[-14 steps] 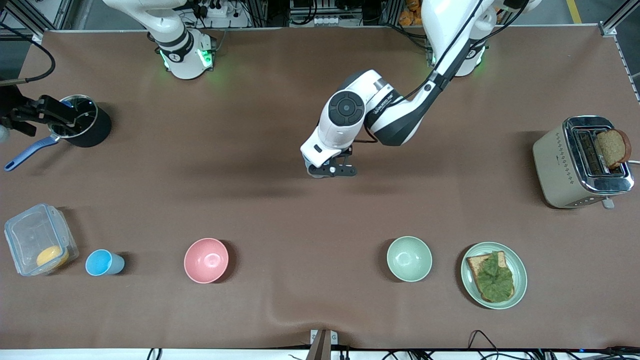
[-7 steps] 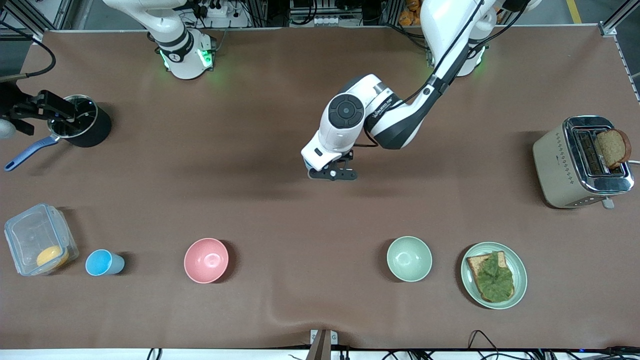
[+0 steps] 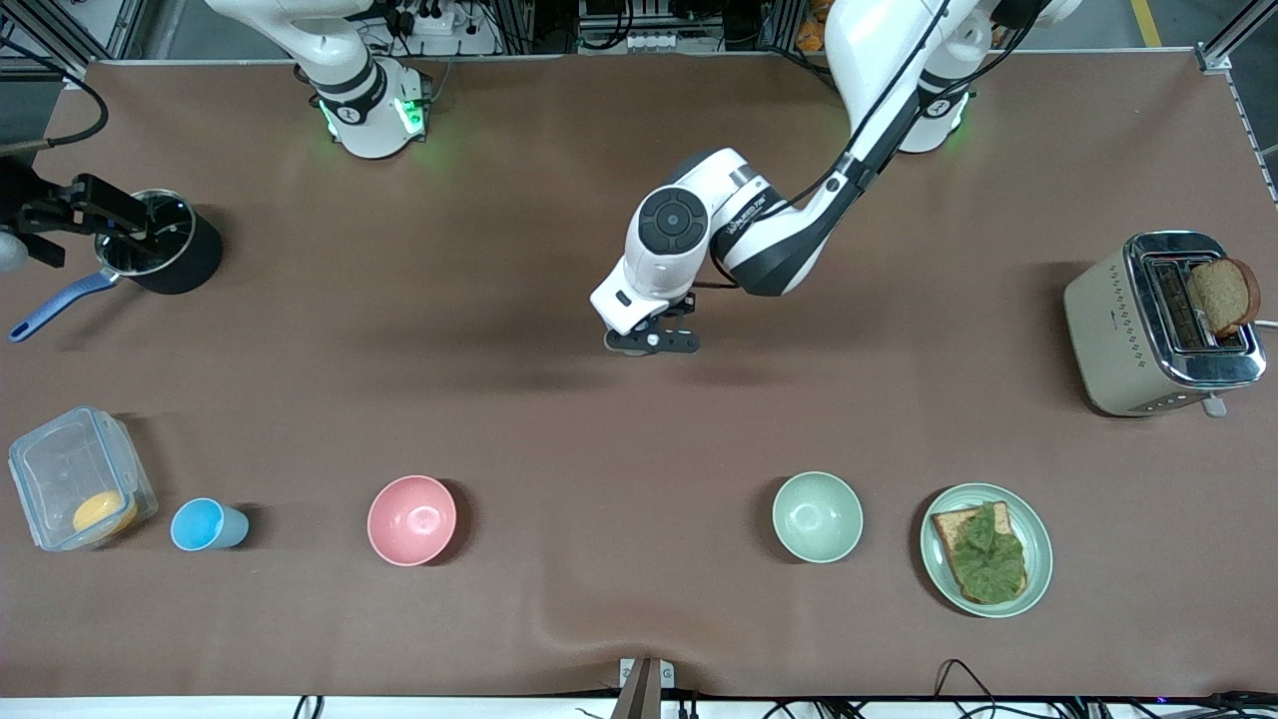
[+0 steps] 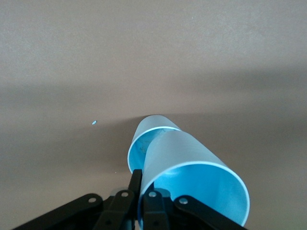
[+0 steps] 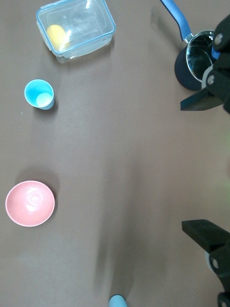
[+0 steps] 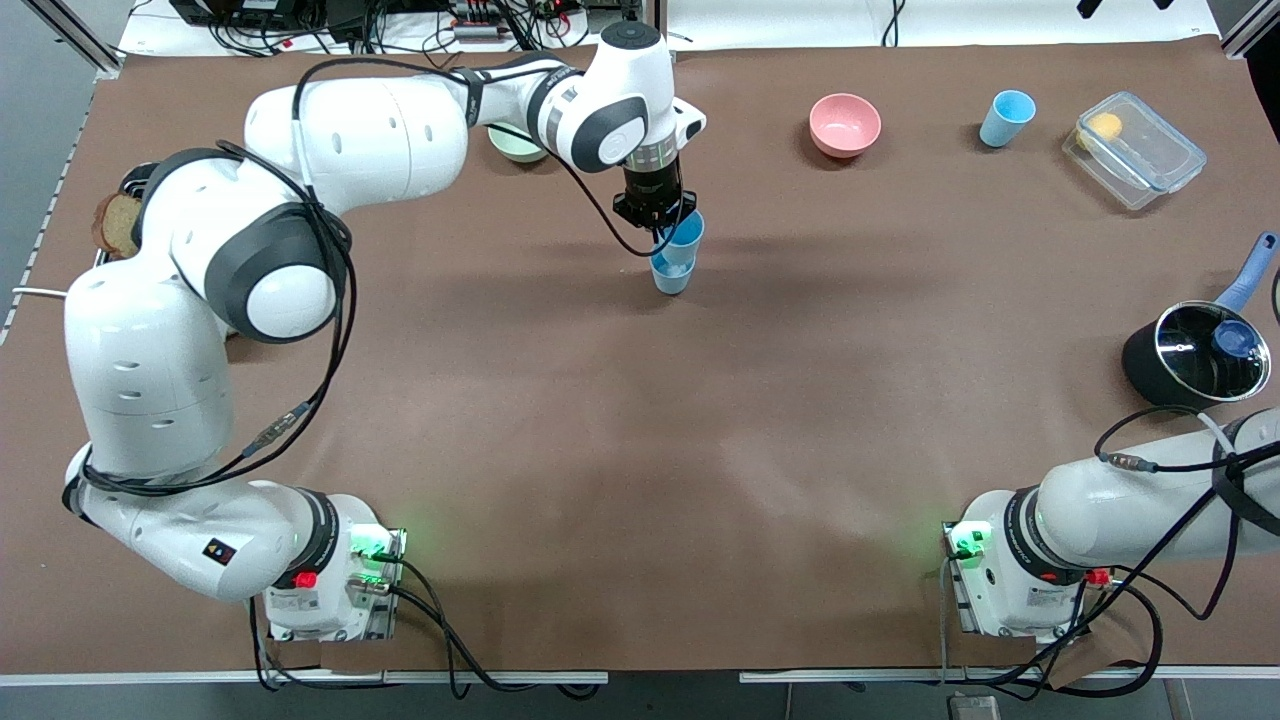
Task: Stack blue cups with both arms
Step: 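Lower the held cup into the tissue cup with the left gripper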
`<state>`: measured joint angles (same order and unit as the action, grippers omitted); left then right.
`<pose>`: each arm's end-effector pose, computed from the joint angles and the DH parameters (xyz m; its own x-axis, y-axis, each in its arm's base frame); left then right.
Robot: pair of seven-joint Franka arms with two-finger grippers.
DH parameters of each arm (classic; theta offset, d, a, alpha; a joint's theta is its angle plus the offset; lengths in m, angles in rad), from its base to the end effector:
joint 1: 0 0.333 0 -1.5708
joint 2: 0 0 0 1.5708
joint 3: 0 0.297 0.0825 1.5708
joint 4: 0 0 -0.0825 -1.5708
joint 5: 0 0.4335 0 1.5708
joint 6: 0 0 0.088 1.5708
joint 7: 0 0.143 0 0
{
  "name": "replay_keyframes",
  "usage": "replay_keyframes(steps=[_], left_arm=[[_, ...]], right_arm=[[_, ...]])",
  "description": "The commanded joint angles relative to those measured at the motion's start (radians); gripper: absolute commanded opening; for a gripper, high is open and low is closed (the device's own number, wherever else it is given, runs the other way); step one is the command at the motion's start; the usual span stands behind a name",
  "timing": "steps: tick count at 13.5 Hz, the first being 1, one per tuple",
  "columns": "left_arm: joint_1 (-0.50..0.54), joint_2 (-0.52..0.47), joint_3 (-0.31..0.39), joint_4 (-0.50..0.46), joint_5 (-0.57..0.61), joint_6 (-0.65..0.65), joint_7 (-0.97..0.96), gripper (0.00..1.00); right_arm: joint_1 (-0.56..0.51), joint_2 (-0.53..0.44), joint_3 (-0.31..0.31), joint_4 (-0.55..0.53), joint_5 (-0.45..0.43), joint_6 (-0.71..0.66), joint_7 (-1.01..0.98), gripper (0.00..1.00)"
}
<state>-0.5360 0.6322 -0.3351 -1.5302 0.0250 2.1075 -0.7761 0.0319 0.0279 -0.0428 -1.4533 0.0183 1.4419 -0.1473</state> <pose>0.4901 -0.5430 0.2244 0.9886 -0.0565 -0.1394 -0.0418 -0.9934 0.1064 0.5974 -0.0034 0.6022 0.9897 0.1383 -0.0363 0.1375 -0.9902 -0.0226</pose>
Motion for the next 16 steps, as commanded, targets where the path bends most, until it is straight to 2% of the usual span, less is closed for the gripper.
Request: replay_keyframes(steps=[1, 15, 16], left_arm=[[-0.009, 0.003, 0.002, 0.013, 0.033, 0.005, -0.031, 0.00], [-0.013, 0.009, 0.002, -0.005, 0.035, -0.004, -0.028, 0.00], [-0.013, 0.008, 0.004, -0.007, 0.035, -0.006, -0.028, 0.16]], right_arm=[[-0.004, 0.012, 0.018, 0.017, -0.015, 0.008, -0.014, 1.00], [-0.009, 0.026, 0.015, -0.004, -0.018, 0.029, -0.014, 1.00], [-0.009, 0.027, 0.015, -0.004, -0.018, 0.029, -0.014, 1.00]])
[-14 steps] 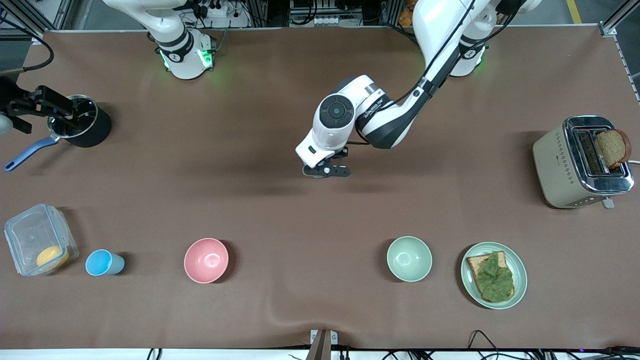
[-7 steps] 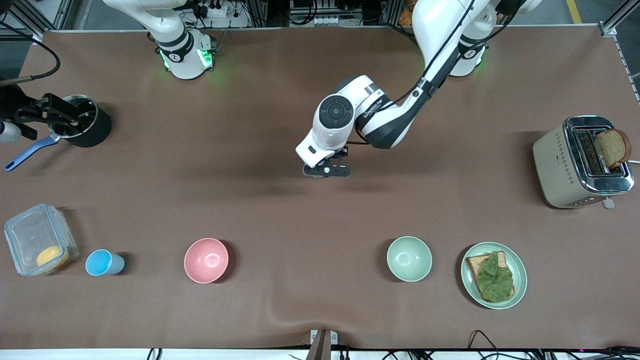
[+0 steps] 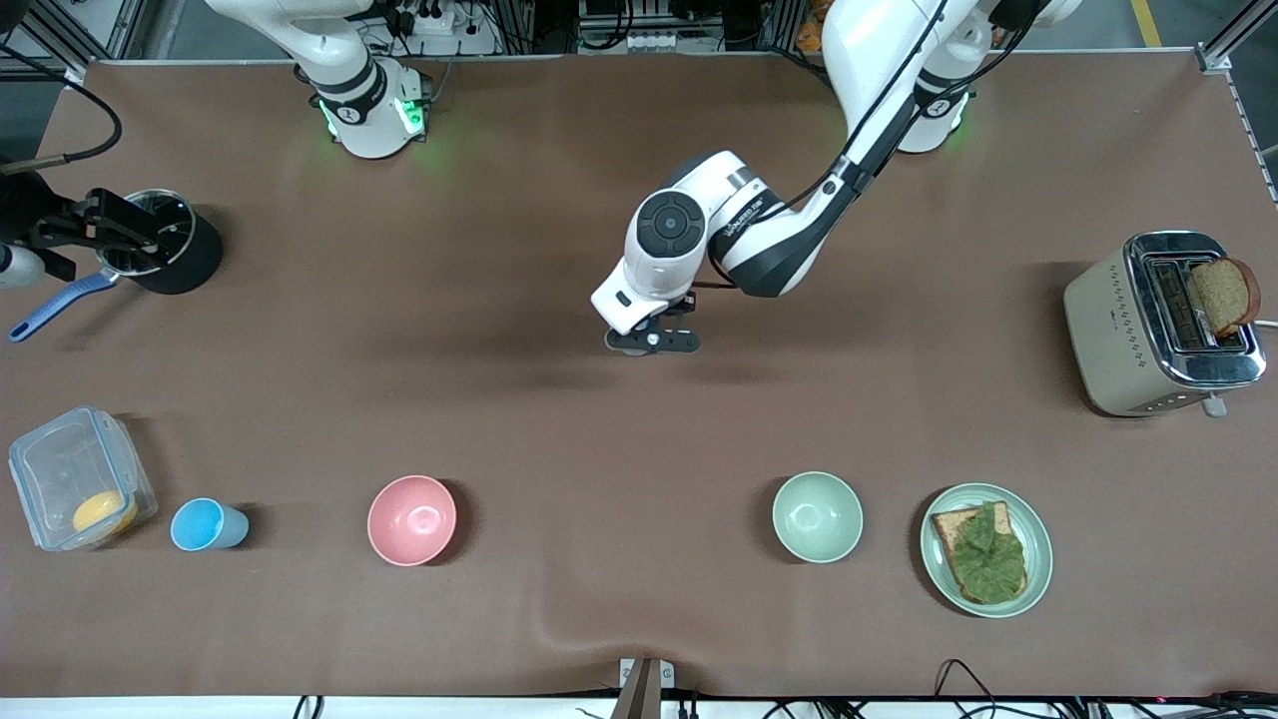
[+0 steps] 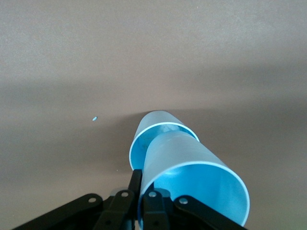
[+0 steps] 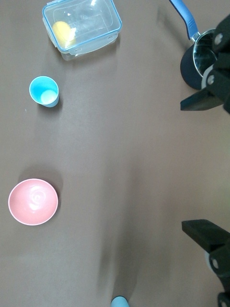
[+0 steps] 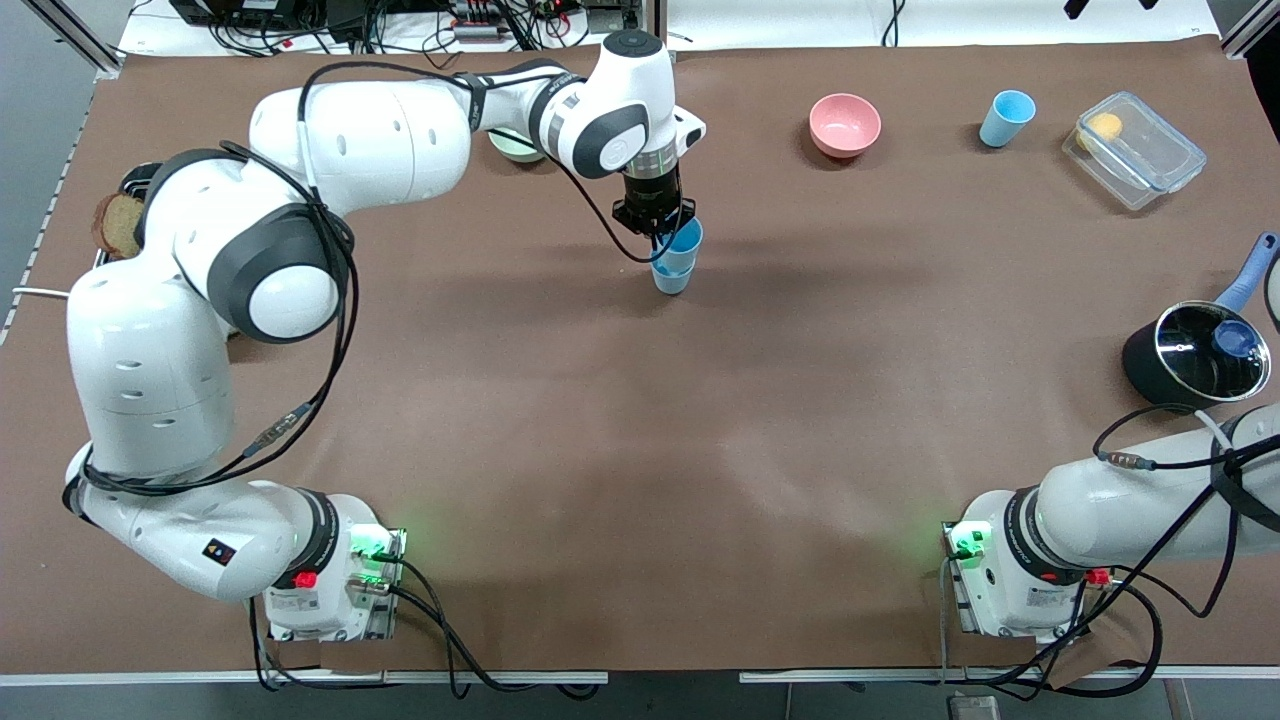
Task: Stack blue cups with both arms
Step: 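Lower the held cup into the tissue cup with the left gripper, then open the left gripper and lift it off the stacked cups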
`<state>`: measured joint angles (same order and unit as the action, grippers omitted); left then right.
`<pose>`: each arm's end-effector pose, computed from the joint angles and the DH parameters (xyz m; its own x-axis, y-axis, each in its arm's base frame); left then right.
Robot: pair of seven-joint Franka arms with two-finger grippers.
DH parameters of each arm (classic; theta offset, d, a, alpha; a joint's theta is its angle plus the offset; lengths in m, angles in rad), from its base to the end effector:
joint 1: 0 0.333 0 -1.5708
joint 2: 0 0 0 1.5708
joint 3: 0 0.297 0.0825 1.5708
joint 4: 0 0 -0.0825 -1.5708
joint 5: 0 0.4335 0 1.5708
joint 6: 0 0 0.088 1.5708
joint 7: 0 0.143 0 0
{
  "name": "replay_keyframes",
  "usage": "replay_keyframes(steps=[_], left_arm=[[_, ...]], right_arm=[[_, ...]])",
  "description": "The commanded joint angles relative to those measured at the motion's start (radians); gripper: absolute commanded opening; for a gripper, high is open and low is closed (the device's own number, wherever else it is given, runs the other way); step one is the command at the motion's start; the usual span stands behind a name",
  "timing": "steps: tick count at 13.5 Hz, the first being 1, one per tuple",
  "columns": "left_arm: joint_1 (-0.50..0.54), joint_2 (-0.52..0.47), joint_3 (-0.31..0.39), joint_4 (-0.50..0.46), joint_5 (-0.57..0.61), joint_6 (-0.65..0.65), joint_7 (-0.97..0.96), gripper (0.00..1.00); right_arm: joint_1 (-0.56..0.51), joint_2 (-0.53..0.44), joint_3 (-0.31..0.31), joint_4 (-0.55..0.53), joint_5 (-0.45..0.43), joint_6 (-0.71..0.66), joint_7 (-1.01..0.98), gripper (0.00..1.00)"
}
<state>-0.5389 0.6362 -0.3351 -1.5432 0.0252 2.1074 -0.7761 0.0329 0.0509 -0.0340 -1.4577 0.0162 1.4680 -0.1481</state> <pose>0.4844 -0.5421 0.2154 0.9865 -0.0603 -0.1521 -0.0461 -0.9944 0.0955 0.6072 0.0023 0.5883 0.9882 0.1481 -0.0380 0.1474 -0.9889 -0.0203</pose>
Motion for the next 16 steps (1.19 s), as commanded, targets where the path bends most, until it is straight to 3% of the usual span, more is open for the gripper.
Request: replay_keyframes(steps=[1, 2, 3, 4, 6, 10, 13, 16], left_arm=[[-0.012, 0.003, 0.004, 0.006, 0.036, -0.006, -0.026, 0.26], [-0.019, 0.005, 0.004, 0.006, 0.036, -0.006, -0.026, 0.33], [-0.020, 0.005, 0.004, 0.005, 0.036, -0.006, -0.026, 0.60], [-0.018, 0.000, 0.004, 0.006, 0.035, -0.006, -0.029, 1.00], [-0.012, -0.010, 0.004, 0.011, 0.033, -0.007, -0.073, 1.00], [0.002, -0.131, 0.007, 0.023, 0.038, -0.098, -0.269, 1.00], [0.042, -0.252, 0.022, 0.026, 0.206, -0.235, -0.281, 1.00], [0.163, -0.335, 0.022, 0.048, 0.203, -0.314, -0.250, 1.00]], right_arm=[[-0.010, 0.004, 0.006, 0.000, -0.016, 0.003, -0.013, 1.00], [-0.010, 0.004, 0.006, 0.000, -0.016, 0.003, -0.013, 1.00], [-0.010, 0.004, 0.006, 0.000, -0.016, 0.003, -0.013, 1.00], [-0.010, 0.004, 0.006, 0.000, -0.016, 0.003, -0.013, 1.00], [-0.010, 0.004, 0.006, 0.000, -0.016, 0.003, -0.013, 1.00], [-0.010, 0.004, 0.006, 0.000, -0.016, 0.003, -0.013, 1.00], [-0.011, 0.004, 0.006, 0.000, -0.016, 0.002, -0.013, 1.00], [-0.011, 0.006, 0.005, 0.000, -0.016, 0.002, -0.013, 1.00]])
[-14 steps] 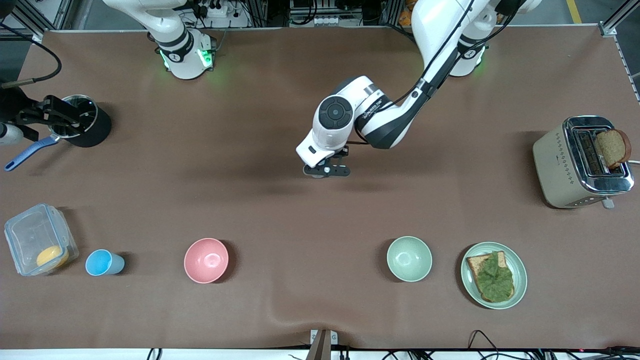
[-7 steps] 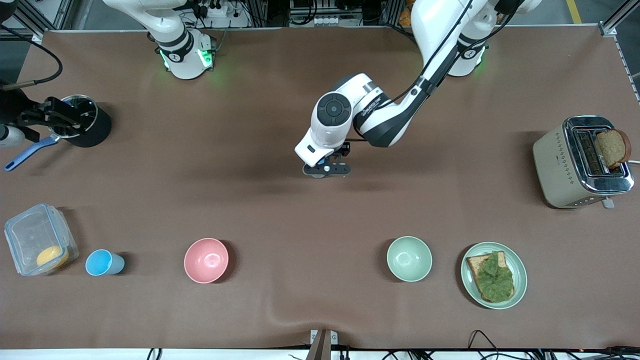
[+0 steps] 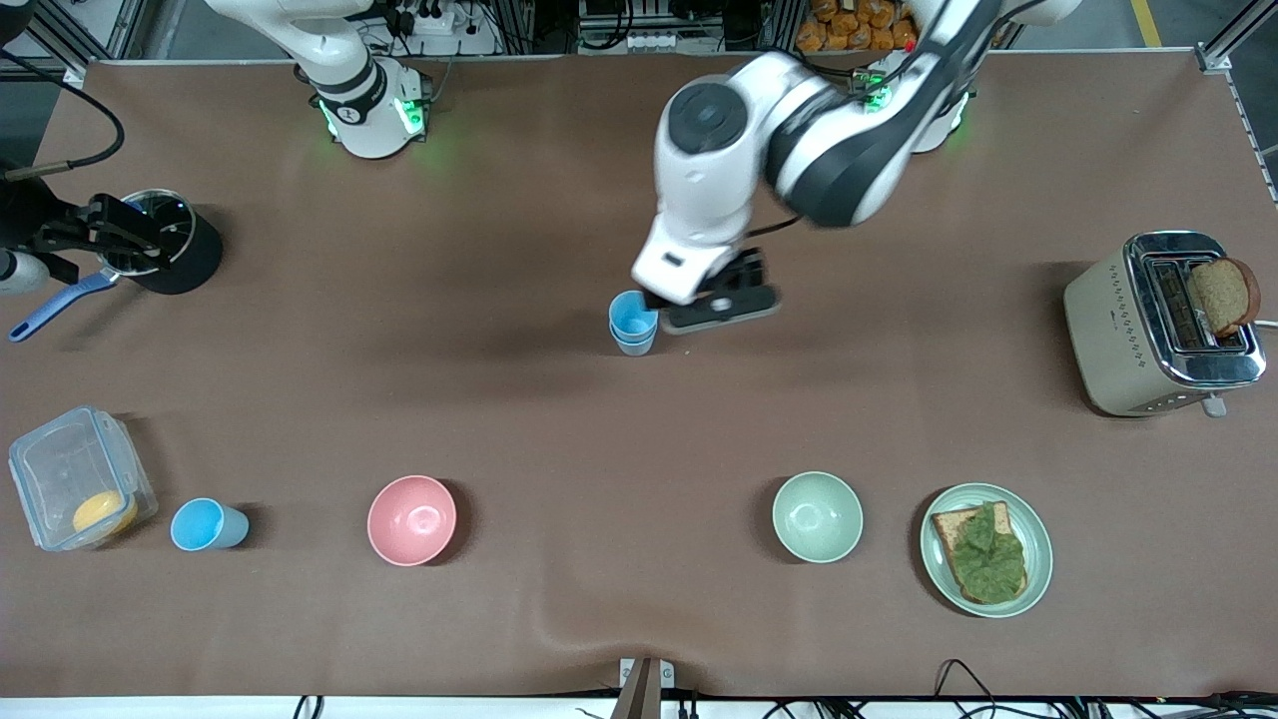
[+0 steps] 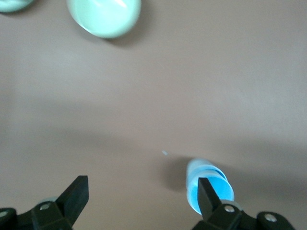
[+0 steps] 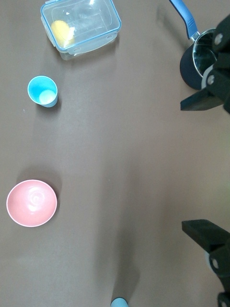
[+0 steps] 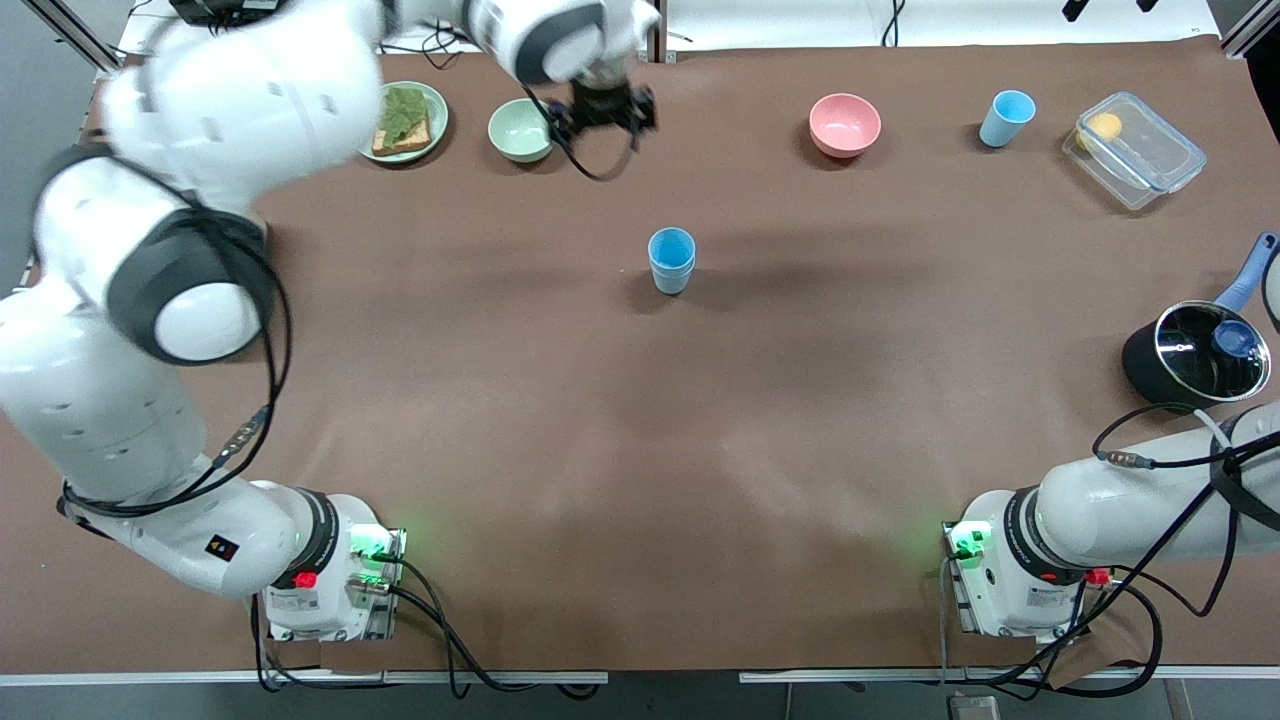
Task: Stack blue cups with both arms
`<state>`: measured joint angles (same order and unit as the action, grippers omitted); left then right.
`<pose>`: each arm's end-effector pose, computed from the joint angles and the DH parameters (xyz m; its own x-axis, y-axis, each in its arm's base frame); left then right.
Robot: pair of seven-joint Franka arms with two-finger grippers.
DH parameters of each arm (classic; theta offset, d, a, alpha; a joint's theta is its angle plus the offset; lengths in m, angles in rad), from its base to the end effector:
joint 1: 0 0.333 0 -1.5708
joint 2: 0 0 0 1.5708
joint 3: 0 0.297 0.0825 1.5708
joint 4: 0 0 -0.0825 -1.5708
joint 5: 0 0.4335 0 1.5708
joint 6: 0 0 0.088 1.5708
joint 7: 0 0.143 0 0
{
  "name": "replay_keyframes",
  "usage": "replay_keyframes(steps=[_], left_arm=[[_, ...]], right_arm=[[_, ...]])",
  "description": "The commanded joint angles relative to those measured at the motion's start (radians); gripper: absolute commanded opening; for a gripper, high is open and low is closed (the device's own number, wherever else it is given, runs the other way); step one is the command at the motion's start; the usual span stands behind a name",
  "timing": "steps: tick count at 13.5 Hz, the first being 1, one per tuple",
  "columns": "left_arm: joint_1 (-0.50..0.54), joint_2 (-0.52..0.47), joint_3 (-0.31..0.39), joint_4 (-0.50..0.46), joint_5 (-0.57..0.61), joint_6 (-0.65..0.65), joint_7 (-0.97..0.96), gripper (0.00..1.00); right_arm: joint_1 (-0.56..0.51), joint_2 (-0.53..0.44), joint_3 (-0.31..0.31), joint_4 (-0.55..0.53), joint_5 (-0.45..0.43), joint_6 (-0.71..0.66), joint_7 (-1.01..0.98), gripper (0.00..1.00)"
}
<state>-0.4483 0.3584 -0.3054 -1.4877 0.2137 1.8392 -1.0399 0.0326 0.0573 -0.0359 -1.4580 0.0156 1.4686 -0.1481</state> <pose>0.5467 -0.4505 0.4105 0.9656 0.2437 0.0912 0.2484 -0.9677 -0.0437 0.6089 0.0009 0.5843 0.9883 0.1458 -0.0441 0.1450 -0.9892 -0.0203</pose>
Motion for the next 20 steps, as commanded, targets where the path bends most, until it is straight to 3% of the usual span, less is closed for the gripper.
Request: replay_keyframes(steps=[1, 8, 11, 17, 20], left_arm=[[0.089, -0.070, -0.003, 0.004, 0.013, -0.066, 0.036, 1.00], [0.258, -0.124, -0.003, 0.035, 0.003, -0.190, 0.262, 1.00], [0.330, -0.139, -0.001, 0.043, -0.082, -0.198, 0.380, 1.00], [0.425, -0.141, -0.003, 0.069, -0.090, -0.219, 0.555, 1.00], [0.479, -0.148, 0.037, 0.070, -0.089, -0.219, 0.761, 1.00]], right_arm=[[-0.013, -0.002, 0.007, 0.001, -0.016, 0.001, -0.013, 1.00], [-0.011, -0.001, 0.007, -0.005, -0.016, 0.004, -0.013, 1.00], [-0.011, -0.001, 0.007, -0.009, -0.016, 0.004, -0.013, 1.00], [-0.007, -0.002, 0.007, -0.007, -0.014, 0.004, -0.013, 1.00], [-0.005, -0.004, 0.007, -0.007, -0.014, 0.003, -0.013, 1.00]])
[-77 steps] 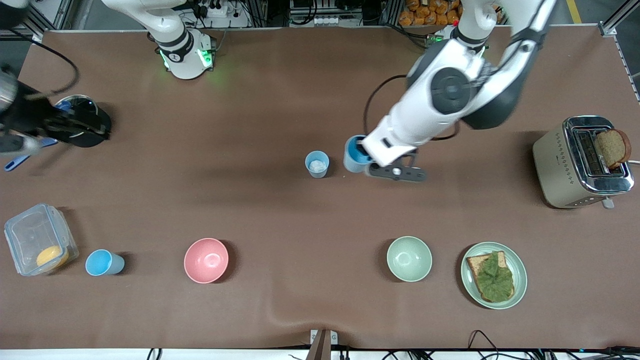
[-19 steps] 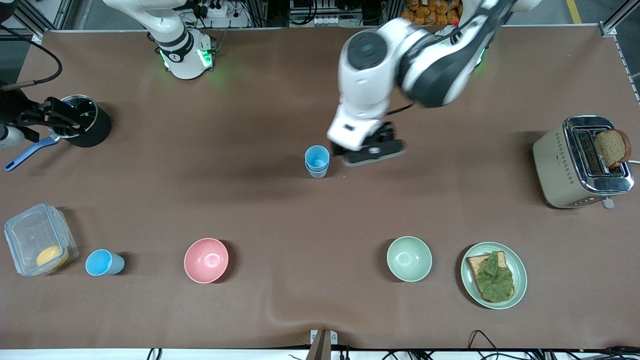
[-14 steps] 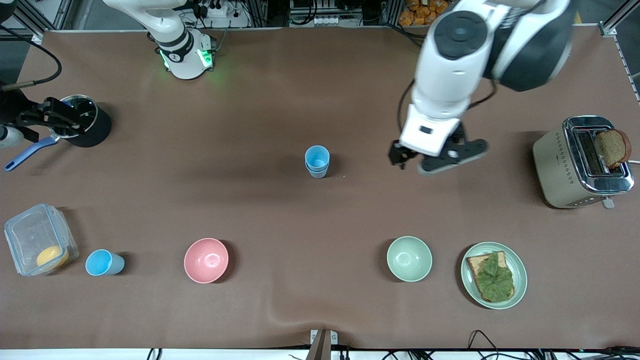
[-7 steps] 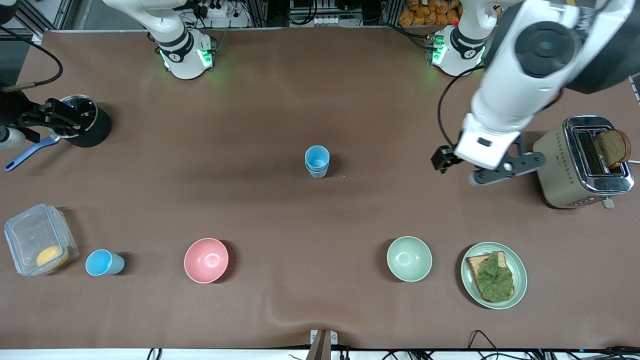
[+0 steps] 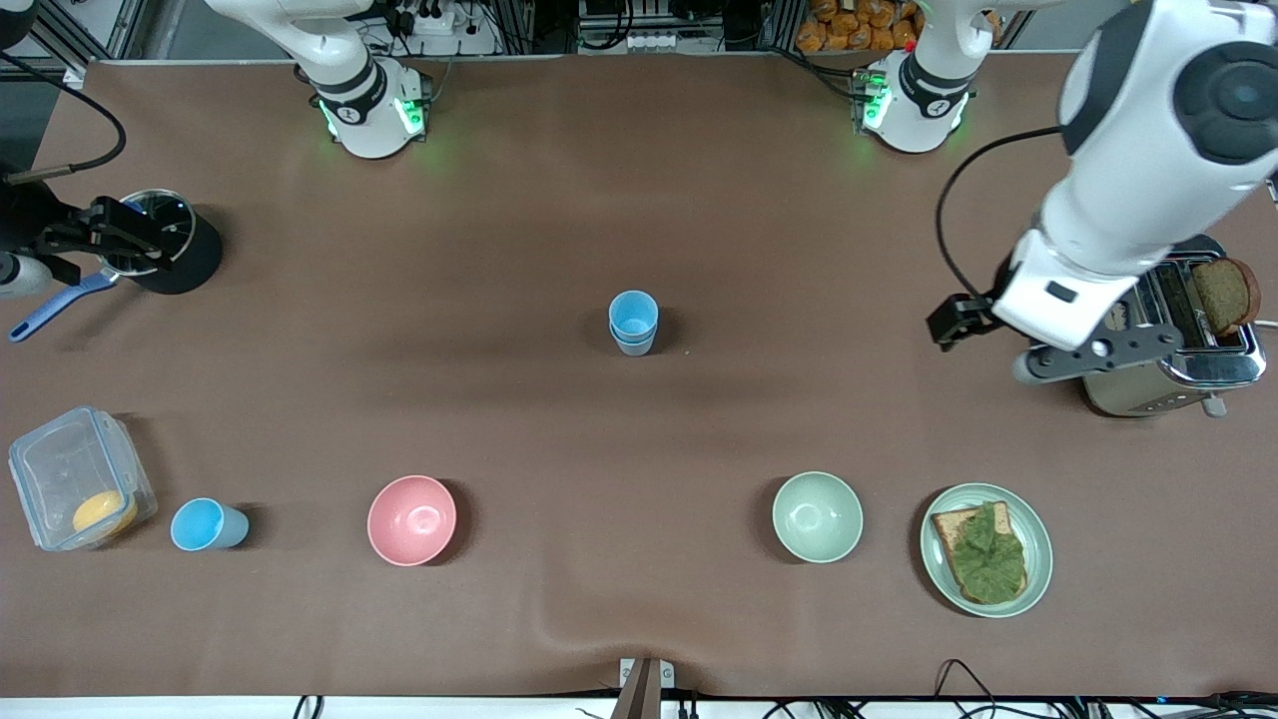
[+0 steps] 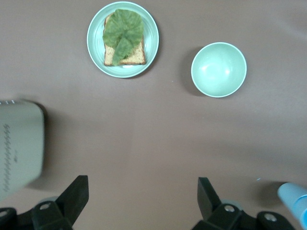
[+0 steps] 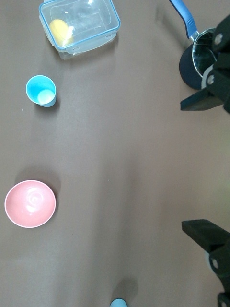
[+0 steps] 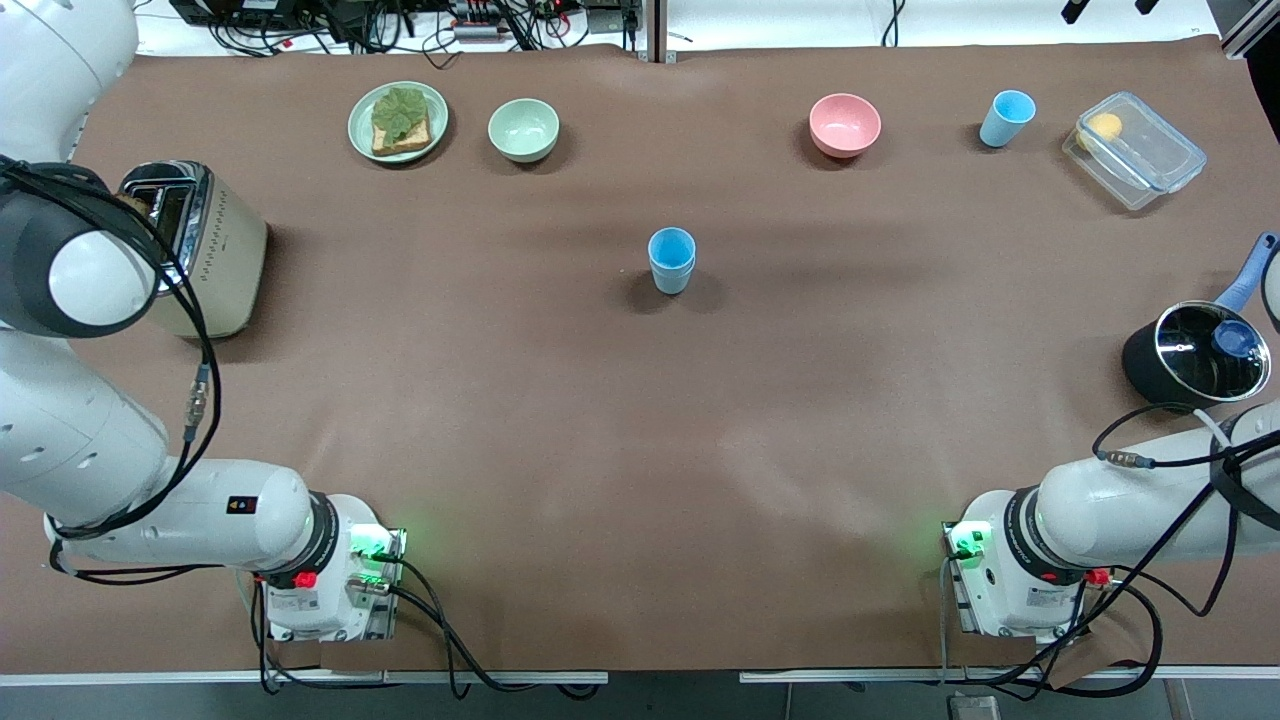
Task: Stack blue cups with both arms
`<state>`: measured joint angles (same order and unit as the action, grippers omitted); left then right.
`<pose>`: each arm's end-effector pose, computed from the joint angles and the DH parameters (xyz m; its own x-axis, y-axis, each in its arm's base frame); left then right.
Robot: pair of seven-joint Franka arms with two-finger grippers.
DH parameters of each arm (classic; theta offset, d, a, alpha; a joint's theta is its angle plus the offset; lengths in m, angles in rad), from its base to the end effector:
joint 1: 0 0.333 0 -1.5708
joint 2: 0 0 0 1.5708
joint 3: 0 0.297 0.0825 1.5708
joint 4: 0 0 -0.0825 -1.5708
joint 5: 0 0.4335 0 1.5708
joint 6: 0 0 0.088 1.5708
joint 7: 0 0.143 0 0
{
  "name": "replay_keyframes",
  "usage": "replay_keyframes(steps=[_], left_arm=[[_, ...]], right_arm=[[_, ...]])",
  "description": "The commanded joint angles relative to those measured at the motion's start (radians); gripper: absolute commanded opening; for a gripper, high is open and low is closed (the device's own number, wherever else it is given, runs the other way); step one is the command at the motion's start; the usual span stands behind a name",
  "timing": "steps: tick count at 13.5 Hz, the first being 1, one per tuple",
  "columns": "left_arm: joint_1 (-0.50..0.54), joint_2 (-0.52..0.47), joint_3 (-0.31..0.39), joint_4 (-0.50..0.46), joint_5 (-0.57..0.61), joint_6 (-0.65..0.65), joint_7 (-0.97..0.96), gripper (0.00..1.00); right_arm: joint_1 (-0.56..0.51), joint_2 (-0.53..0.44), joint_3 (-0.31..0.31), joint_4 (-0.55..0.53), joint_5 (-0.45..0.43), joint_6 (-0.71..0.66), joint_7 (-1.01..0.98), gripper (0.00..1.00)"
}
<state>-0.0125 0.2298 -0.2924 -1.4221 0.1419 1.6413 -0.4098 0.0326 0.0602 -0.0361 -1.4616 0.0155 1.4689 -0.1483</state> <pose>0.6513 -0.1672 0.5126 0.9945 0.1008 0.0291 0.1026 -0.9923 -0.0700 0.6095 0.0008 0.5807 0.9880 0.1458 -0.0503 0.1449 -0.9892 -0.0210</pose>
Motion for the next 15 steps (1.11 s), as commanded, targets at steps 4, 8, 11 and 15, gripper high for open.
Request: replay_keyframes(steps=[4, 8, 11, 15], left_arm=[[0.010, -0.105, 0.143, -0.006, -0.071, -0.044, 0.262, 1.00], [-0.026, -0.159, 0.255, -0.023, -0.123, -0.132, 0.395, 1.00], [-0.027, -0.201, 0.334, -0.061, -0.172, -0.135, 0.492, 1.00], [-0.026, -0.244, 0.337, -0.095, -0.173, -0.156, 0.493, 1.00]], right_arm=[[-0.010, -0.008, 0.009, -0.003, -0.012, 0.002, -0.013, 1.00], [-0.010, -0.010, 0.009, -0.003, -0.009, 0.001, -0.011, 1.00], [-0.010, -0.011, 0.007, -0.005, -0.009, -0.004, -0.011, 1.00], [-0.013, -0.016, 0.004, -0.003, -0.009, -0.009, -0.016, 1.00]])
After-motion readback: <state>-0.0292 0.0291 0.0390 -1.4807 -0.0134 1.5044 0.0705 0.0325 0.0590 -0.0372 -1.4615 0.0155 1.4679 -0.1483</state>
